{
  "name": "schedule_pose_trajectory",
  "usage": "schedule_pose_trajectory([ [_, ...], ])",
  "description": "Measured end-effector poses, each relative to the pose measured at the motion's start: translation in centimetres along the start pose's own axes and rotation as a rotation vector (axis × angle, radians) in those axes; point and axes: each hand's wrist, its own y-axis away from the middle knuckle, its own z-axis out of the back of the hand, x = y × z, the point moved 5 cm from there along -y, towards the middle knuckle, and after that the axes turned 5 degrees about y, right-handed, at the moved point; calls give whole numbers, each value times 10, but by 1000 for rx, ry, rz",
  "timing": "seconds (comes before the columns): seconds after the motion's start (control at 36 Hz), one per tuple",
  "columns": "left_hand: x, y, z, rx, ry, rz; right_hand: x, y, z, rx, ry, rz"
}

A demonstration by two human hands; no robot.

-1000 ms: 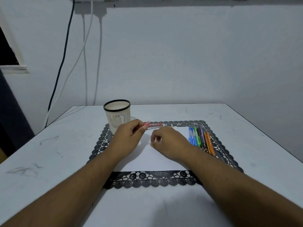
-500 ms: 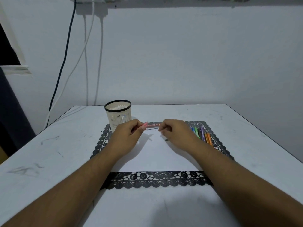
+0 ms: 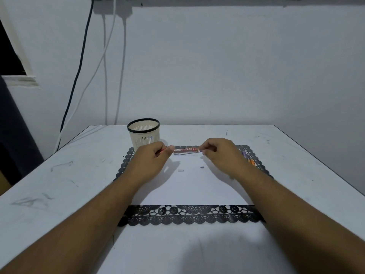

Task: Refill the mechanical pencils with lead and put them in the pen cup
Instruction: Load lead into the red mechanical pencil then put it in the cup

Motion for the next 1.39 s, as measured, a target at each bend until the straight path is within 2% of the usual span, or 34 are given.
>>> schedule_pose_trajectory([
  [0.17, 8, -5, 12, -38, 33, 59, 13, 10, -24, 126, 26, 51],
  [0.28, 8, -5, 13, -48, 76, 118, 30, 16, -32, 187, 85, 162],
  [0.36, 12, -6, 11, -36, 45, 135, 37, 25, -40, 294, 165, 228],
  [0.58, 2, 0, 3, 40, 38, 42, 42, 33, -47, 405, 264, 264],
  [0.72, 1, -1, 2, 42, 19, 46, 43, 27, -11, 481, 246, 212],
  [0.83, 2, 0, 1, 62, -10, 59, 46, 37, 3, 735, 55, 128],
  [0.89, 2, 1, 0, 70, -48, 64, 53, 46, -8, 801, 74, 106],
  [1.0, 3, 1, -1, 83, -93, 59, 59, 52, -31, 723, 312, 138],
  [1.39, 6, 0, -5, 122, -110, 34, 47, 46, -31, 681, 272, 27],
])
